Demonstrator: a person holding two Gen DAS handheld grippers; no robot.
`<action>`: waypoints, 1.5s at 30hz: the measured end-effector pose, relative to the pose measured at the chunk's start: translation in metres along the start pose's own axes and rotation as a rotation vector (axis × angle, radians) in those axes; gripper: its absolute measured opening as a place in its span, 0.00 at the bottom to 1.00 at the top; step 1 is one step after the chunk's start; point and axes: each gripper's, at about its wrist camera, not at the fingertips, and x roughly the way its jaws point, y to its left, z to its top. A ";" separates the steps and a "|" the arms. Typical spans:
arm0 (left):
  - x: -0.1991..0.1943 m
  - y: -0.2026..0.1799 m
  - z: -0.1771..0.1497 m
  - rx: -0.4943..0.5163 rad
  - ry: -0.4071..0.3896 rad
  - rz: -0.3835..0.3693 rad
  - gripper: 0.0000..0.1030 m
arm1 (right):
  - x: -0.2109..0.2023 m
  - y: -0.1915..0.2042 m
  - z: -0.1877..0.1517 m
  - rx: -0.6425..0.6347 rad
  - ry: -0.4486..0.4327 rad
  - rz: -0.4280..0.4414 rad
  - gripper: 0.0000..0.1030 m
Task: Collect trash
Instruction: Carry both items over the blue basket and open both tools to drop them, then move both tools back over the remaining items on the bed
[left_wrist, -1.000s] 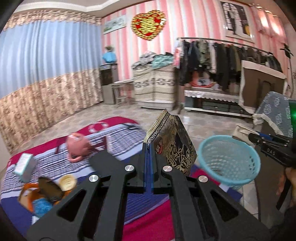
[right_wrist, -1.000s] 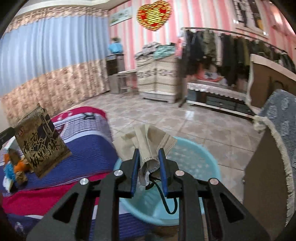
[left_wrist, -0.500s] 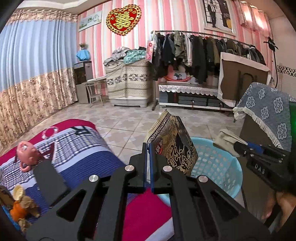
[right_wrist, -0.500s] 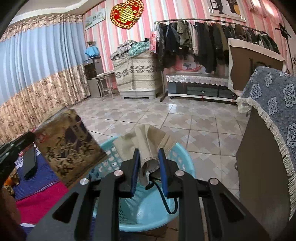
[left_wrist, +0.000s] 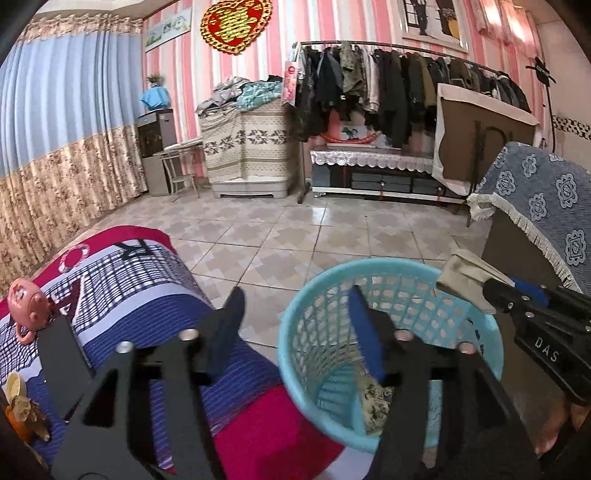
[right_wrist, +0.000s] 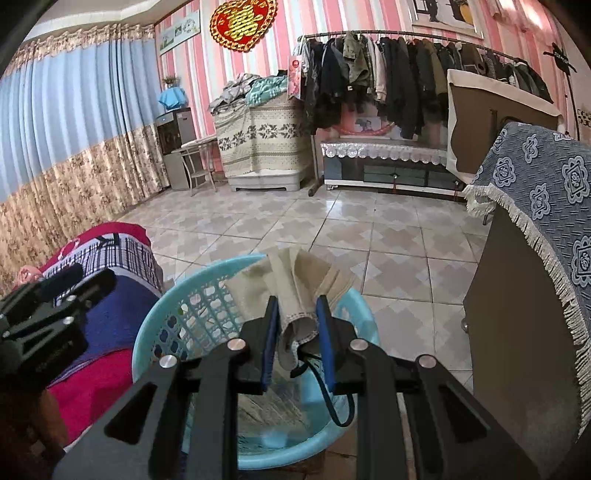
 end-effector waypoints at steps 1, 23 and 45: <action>-0.002 0.006 -0.002 -0.009 0.003 0.012 0.65 | 0.001 0.002 -0.001 -0.002 0.004 0.001 0.21; -0.076 0.125 -0.031 -0.172 -0.026 0.200 0.88 | 0.005 0.045 -0.002 -0.056 -0.055 -0.025 0.89; -0.175 0.222 -0.076 -0.266 -0.055 0.407 0.95 | -0.050 0.156 -0.020 -0.155 -0.080 0.236 0.90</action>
